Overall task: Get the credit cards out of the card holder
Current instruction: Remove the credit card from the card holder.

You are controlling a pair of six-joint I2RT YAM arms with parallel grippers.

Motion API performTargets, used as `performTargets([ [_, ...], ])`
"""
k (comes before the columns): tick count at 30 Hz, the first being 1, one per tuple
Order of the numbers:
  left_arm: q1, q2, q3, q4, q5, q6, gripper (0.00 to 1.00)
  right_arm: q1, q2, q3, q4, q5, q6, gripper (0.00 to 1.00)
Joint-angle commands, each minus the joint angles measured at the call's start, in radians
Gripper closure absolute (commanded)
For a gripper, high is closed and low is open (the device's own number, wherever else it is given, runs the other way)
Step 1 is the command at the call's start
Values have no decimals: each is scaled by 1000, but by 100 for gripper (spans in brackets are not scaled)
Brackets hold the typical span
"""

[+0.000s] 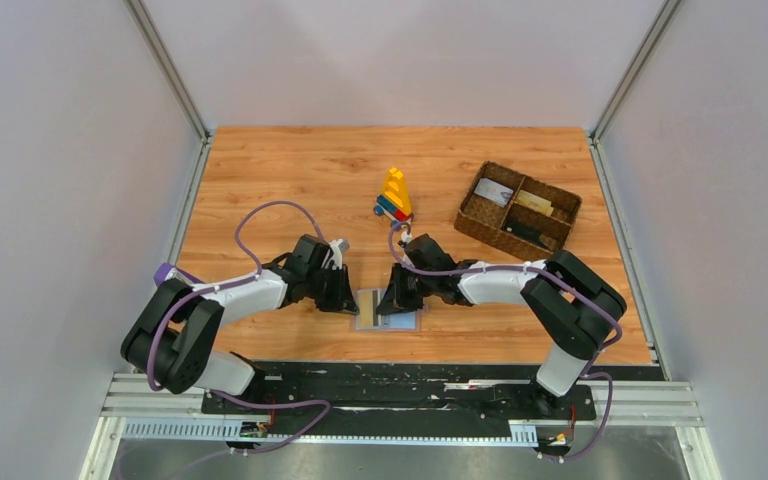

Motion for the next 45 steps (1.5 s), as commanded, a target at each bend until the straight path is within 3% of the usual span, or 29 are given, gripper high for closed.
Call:
performTargets([
  [1, -6, 37, -6, -6, -35, 0, 84, -8, -25, -9, 30, 0, -15, 100],
  [21, -6, 78, 26, -43, -48, 6, 84, -86, -7, -58, 113, -185, -69, 99],
  [45, -7, 80, 28, -55, -63, 2, 84, -129, -64, -96, 101, -201, -54, 100],
])
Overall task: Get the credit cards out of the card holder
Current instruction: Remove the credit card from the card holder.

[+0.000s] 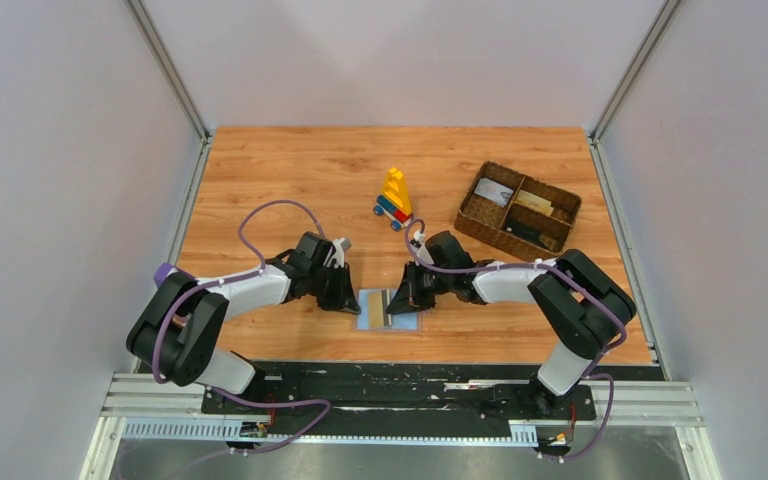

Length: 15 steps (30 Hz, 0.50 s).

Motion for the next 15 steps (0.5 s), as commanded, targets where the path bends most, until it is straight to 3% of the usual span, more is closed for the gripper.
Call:
performTargets([
  [1, -8, 38, -10, -25, -73, 12, 84, -9, -40, -8, 12, -5, 3, 100],
  [6, -8, 35, -13, -25, -74, 10, 84, -24, -53, -18, 13, -15, 28, 99],
  [9, -6, 32, -14, -26, -74, 10, 84, -28, -60, -28, 42, -45, 41, 93],
  [11, -8, 32, -15, -25, -74, 10, 84, -28, -56, -33, 66, -65, 49, 100],
  [15, -7, 32, -13, -22, -71, 8, 84, -28, -43, -53, 106, -74, 73, 100],
])
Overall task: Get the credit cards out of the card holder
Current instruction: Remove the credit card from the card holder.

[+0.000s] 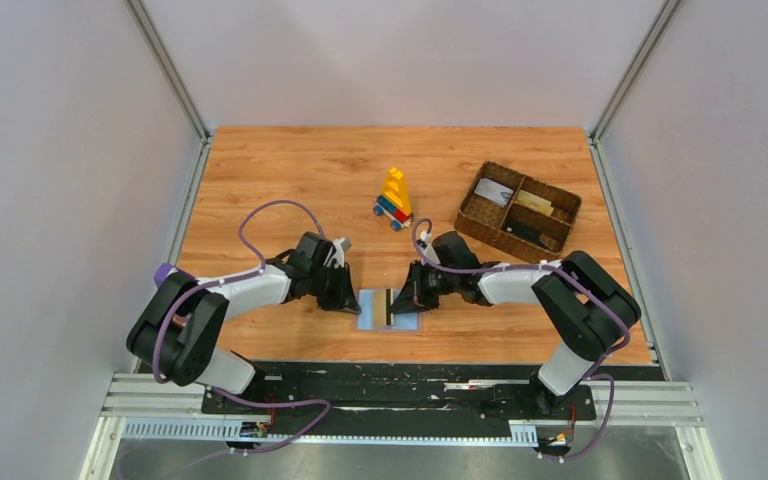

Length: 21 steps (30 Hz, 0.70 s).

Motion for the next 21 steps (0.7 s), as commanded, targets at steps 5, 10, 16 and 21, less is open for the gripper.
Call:
performTargets([
  [5, -7, 31, -14, -25, -73, 12, 84, -9, -46, -13, 28, -5, 15, 100],
  [10, -7, 24, -15, -32, -72, 13, 84, -52, -145, -14, -104, 50, -36, 100],
  [16, -8, 4, -10, -26, -55, 18, 81, -70, -264, 31, -313, 178, -138, 100],
  [21, -7, -37, 20, -37, 3, -1, 71, -67, -371, 100, -390, 279, -286, 100],
])
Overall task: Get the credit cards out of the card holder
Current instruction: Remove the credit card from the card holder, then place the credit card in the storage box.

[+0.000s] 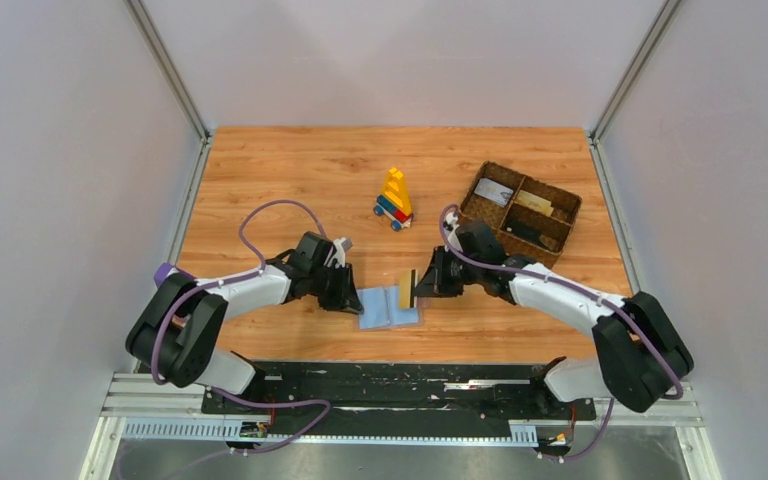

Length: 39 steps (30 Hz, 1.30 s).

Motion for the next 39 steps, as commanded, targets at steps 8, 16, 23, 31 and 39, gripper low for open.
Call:
performTargets([
  [8, -5, -177, 137, -92, 70, -96, 43, 55, -302, -2, 126, 395, -648, 100],
  [16, -2, -327, 246, -104, 93, -259, 28, 195, -544, -257, 453, 407, -1135, 100],
  [23, 0, -365, 230, 10, 123, -435, 24, 373, -512, -256, 474, 633, -1290, 100],
  [31, 0, -353, 151, 151, 146, -532, 25, 520, -405, -204, 499, 779, -1362, 100],
  [39, -1, -343, 112, 165, 153, -542, 37, 573, -359, -199, 530, 822, -1346, 100],
])
